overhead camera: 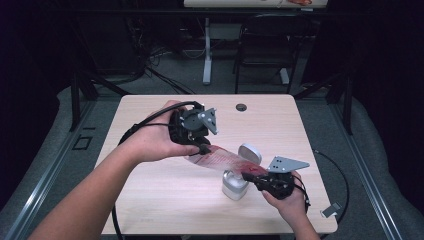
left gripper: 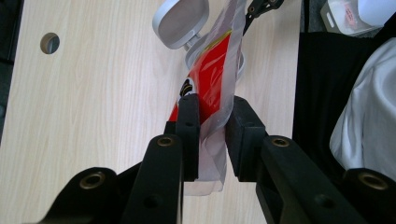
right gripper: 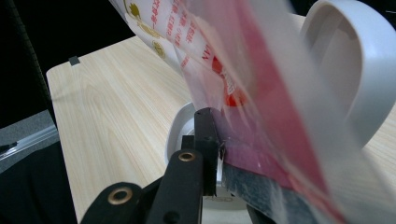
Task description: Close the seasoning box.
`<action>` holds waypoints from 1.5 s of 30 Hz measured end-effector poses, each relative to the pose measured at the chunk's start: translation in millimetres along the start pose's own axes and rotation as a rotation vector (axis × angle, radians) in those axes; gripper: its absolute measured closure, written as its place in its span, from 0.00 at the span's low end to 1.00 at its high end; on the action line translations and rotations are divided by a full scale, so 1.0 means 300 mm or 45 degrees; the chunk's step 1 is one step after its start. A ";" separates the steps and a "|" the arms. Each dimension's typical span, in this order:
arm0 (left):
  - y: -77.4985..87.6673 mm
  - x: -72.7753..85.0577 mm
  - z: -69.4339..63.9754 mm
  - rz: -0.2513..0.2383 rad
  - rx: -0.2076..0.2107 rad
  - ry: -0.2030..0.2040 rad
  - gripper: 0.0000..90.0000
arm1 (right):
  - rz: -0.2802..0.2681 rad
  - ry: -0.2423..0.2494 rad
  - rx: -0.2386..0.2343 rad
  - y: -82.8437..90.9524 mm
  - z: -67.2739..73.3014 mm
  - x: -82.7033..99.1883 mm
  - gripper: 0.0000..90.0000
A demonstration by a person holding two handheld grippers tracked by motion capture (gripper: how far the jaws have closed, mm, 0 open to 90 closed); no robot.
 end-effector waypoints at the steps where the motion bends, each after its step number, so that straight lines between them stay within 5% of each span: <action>1: 0.002 0.002 0.002 0.004 0.000 -0.007 0.85 | 0.000 0.001 -0.004 -0.001 0.002 0.000 0.96; 27: -0.005 0.019 0.002 0.007 0.002 0.004 0.84 | 0.025 0.005 -0.033 -0.018 0.014 0.012 0.97; 45: -0.012 0.117 0.008 -0.070 0.003 0.092 0.84 | -0.010 0.019 -0.029 -0.026 0.029 -0.015 0.97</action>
Point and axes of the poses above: each handheld gripper's, and its own axes: y roughly backward along the jaws, x roughly out of its underside, z roughly to its left, the point moved 8 cm from there along -y, roughly forward along the jaws, and after that the axes turned 1 degree about -y, right-handed, at the moved point
